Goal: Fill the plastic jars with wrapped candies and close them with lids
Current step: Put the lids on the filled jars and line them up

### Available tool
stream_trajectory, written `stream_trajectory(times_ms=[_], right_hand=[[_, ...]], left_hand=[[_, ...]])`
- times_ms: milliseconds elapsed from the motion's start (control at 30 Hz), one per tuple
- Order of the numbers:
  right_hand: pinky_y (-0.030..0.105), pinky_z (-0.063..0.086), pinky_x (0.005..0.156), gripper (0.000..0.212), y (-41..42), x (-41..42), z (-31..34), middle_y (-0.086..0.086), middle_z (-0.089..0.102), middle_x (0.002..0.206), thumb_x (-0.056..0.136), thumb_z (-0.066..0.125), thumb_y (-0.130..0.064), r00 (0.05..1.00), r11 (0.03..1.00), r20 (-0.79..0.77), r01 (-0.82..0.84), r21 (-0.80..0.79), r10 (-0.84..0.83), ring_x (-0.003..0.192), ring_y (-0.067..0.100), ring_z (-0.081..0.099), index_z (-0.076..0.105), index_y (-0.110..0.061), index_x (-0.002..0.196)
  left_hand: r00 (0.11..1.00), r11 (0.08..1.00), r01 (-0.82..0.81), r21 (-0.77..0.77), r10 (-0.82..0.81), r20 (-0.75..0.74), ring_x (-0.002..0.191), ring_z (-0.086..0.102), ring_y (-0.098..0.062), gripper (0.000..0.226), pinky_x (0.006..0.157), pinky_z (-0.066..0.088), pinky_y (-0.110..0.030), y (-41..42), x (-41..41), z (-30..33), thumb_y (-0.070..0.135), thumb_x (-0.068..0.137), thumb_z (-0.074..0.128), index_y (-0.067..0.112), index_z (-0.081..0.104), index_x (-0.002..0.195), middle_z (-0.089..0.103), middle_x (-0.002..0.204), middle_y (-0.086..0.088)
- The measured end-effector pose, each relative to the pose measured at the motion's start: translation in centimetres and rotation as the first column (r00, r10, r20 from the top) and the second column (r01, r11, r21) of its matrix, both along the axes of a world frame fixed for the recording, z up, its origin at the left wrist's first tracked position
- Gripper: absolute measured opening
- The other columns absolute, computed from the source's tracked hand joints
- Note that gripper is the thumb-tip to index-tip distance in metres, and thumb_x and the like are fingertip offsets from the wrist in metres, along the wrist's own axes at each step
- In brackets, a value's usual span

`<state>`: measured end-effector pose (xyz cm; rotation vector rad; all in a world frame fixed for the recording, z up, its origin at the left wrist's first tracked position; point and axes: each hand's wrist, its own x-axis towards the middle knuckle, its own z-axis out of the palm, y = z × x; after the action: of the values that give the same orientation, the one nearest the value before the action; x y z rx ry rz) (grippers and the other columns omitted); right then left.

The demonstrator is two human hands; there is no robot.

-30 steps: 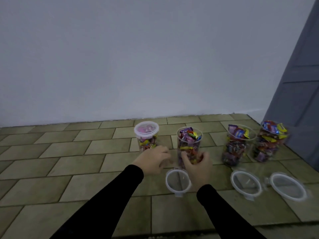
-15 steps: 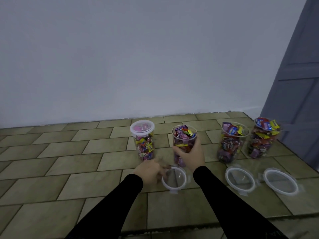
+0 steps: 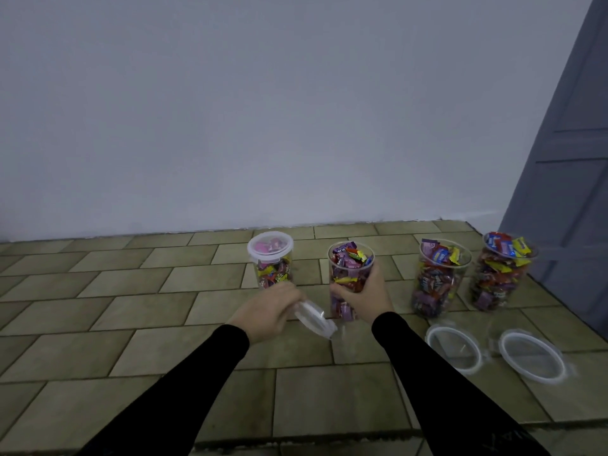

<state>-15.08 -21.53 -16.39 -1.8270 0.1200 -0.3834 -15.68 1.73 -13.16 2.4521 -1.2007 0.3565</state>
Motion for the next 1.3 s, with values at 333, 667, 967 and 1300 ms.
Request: stream_trajectory(times_ms=[333, 667, 967, 1300], right_hand=[[0.028, 0.053, 0.089, 0.081, -1.4, 1.2, 0.2, 0.005, 0.059, 0.123, 0.059, 0.087, -0.004, 0.99, 0.986, 0.021, -0.139, 0.088, 0.138, 0.112, 0.015, 0.06, 0.041, -0.012, 0.125], [0.034, 0.05, 0.097, 0.093, -1.7, 1.4, -0.5, -0.006, 0.057, 0.124, 0.049, 0.09, -0.028, 0.993, 0.99, 0.014, -0.119, 0.071, 0.118, 0.115, 0.01, 0.057, 0.04, -0.023, 0.128], [0.041, 0.048, 0.1, 0.103, -2.1, 2.4, -1.3, -0.005, 0.053, 0.126, 0.046, 0.087, -0.052, 0.993, 0.993, -0.047, -0.106, -0.045, 0.104, 0.119, 0.012, 0.052, 0.035, -0.03, 0.132], [0.032, 0.046, 0.099, 0.102, -2.3, 2.3, -1.2, -0.003, 0.051, 0.126, 0.05, 0.082, -0.05, 0.992, 0.987, -0.065, -0.113, -0.112, 0.106, 0.117, 0.012, 0.05, 0.034, -0.023, 0.136]], left_hand=[[0.872, 0.753, -0.367, -0.547, 0.074, -0.483, 0.075, 0.052, -0.003, 0.019, 0.068, 0.04, -0.026, -9.3, 0.3, 7.4, 0.035, 0.102, 0.039, 0.021, 0.051, 0.096, 0.054, 0.082, 0.008], [0.772, 0.809, -0.528, -0.257, 0.332, -0.541, 0.069, 0.063, -0.004, 0.029, 0.059, 0.043, -0.012, -14.1, 4.3, 8.3, 0.039, 0.097, 0.047, 0.012, 0.055, 0.104, 0.066, 0.093, -0.003], [0.672, 0.761, -0.634, -0.134, 0.457, -0.582, 0.097, 0.059, -0.021, 0.029, 0.084, 0.04, -0.023, -15.4, 5.0, 8.4, 0.037, 0.095, 0.051, 0.012, 0.065, 0.096, 0.065, 0.103, -0.006], [0.632, 0.744, -0.645, -0.174, 0.391, -0.669, 0.097, 0.061, -0.024, 0.021, 0.083, 0.043, -0.029, -16.0, 5.3, 7.6, 0.033, 0.093, 0.055, 0.021, 0.061, 0.077, 0.066, 0.098, -0.004]])
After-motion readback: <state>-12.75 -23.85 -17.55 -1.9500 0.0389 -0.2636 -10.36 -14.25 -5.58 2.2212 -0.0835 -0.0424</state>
